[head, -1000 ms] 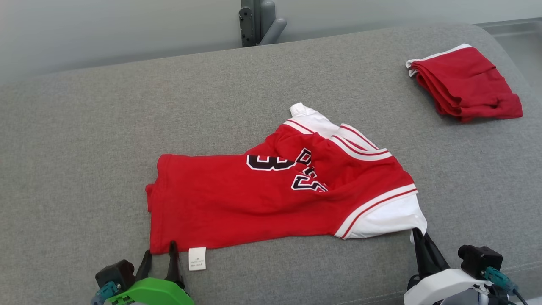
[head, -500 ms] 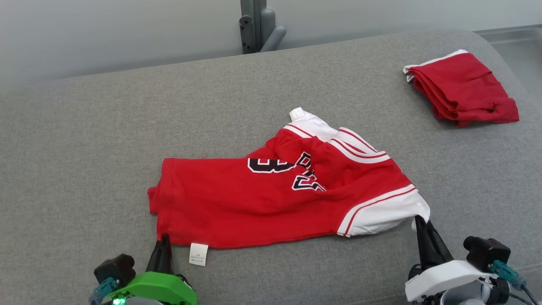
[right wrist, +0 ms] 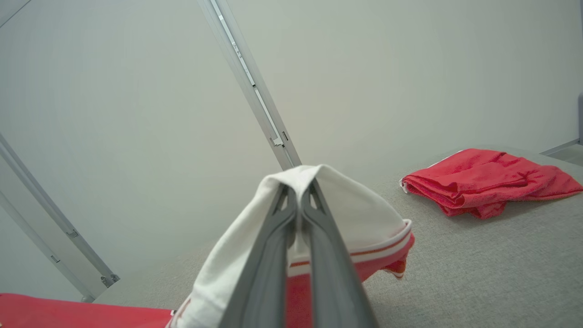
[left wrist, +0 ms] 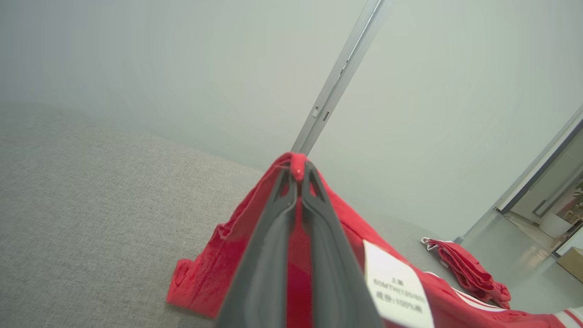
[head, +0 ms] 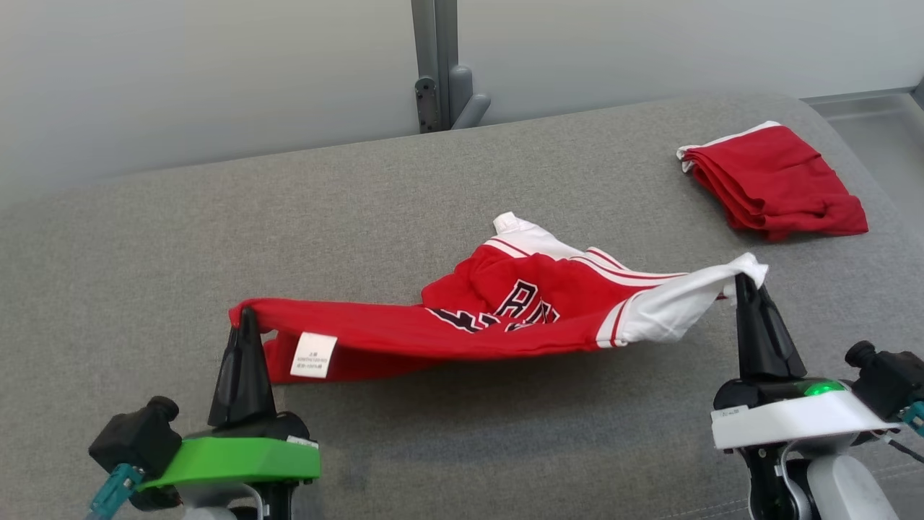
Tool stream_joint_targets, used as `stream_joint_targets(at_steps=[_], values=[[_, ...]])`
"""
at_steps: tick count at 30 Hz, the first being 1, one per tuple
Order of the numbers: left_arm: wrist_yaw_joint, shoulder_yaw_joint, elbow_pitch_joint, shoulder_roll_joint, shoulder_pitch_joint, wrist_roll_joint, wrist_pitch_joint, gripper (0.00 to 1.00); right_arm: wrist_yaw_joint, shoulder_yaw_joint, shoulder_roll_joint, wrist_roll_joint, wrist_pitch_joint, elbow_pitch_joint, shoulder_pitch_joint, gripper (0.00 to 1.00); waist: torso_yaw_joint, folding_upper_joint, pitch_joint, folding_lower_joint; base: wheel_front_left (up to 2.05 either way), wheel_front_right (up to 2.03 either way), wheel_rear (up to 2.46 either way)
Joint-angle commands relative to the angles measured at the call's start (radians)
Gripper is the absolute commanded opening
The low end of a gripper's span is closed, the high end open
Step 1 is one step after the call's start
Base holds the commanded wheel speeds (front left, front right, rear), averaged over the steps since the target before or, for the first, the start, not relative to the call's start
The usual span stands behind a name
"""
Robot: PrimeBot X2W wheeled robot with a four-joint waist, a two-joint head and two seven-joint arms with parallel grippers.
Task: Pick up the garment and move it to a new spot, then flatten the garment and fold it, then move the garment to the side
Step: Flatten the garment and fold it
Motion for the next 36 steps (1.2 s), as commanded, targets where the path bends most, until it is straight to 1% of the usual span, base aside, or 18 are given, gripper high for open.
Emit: stream_joint_targets(at_steps=[1, 8, 14, 15, 19, 21, 22, 24, 26, 27, 32, 36], values=[[0.003, 0.004, -0.042, 0.006, 0.013, -0.01, 0.004, 0.0, -0.001, 0.0, -0.008, 0.017, -0.004, -0.032, -0.01, 0.0, -0.006, 0.0064, -0.017, 0.0, 0.0, 0.0, 0.0], [0.016, 0.009, -0.327, 0.03, 0.002, -0.032, 0.075, 0.0, -0.001, -0.009, -0.048, 0.095, -0.002, -0.246, -0.027, 0.0, -0.02, 0.0064, -0.026, 0.0, 0.0, 0.0, 0.0], [0.036, 0.025, -0.539, 0.062, -0.06, -0.042, 0.147, 0.0, 0.0, -0.044, -0.073, 0.138, 0.026, -0.436, -0.059, 0.0, -0.031, 0.0064, -0.02, 0.0, 0.0, 0.0, 0.0], [0.043, 0.028, -0.599, 0.071, -0.087, -0.045, 0.172, 0.0, 0.0, -0.059, -0.078, 0.147, 0.043, -0.493, -0.072, 0.0, -0.033, 0.0064, -0.014, 0.0, 0.0, 0.0, 0.0], [0.053, 0.028, -0.676, 0.092, -0.147, -0.048, 0.23, 0.0, 0.0, -0.084, -0.08, 0.169, 0.083, -0.58, -0.101, 0.0, -0.033, 0.0064, 0.009, 0.0, 0.0, 0.0, 0.0], [0.054, 0.033, -0.678, 0.11, -0.186, -0.037, 0.254, 0.0, 0.0, -0.094, -0.083, 0.171, 0.103, -0.591, -0.119, 0.0, -0.031, 0.0064, 0.029, 0.0, 0.0, 0.0, 0.0], [0.055, 0.034, -0.666, 0.11, -0.206, -0.043, 0.264, 0.0, 0.0, -0.094, -0.077, 0.183, 0.113, -0.583, -0.131, 0.0, -0.029, 0.0064, 0.041, 0.0, 0.0, 0.0, 0.0], [0.055, 0.039, -0.627, 0.121, -0.253, -0.045, 0.281, 0.0, 0.0, -0.094, -0.081, 0.187, 0.131, -0.557, -0.163, 0.0, -0.024, 0.0064, 0.073, 0.0, 0.0, 0.0, 0.0], [0.042, 0.041, -0.569, 0.133, -0.313, -0.038, 0.293, 0.0, 0.0, -0.082, -0.084, 0.195, 0.146, -0.518, -0.215, 0.0, -0.019, 0.0064, 0.114, 0.0, 0.0, 0.0, 0.0], [0.042, 0.041, -0.569, 0.133, -0.313, -0.038, 0.293, 0.0, 0.0, -0.082, -0.084, 0.195, 0.146, -0.518, -0.215, 0.0, -0.019, 0.0064, 0.114, 0.0, 0.0, 0.0, 0.0], [0.012, 0.027, -0.413, 0.16, -0.511, -0.017, 0.317, 0.0, 0.0, -0.034, -0.105, 0.19, 0.173, -0.388, -0.426, 0.0, -0.008, 0.0064, 0.241, 0.0, 0.0, 0.0, 0.0], [-0.009, 0.016, -0.275, 0.172, -0.744, 0.002, 0.345, 0.0, 0.0, 0.002, -0.113, 0.171, 0.186, -0.257, -0.676, 0.0, 0.009, 0.0064, 0.366, 0.0, 0.0, 0.0, 0.0]])
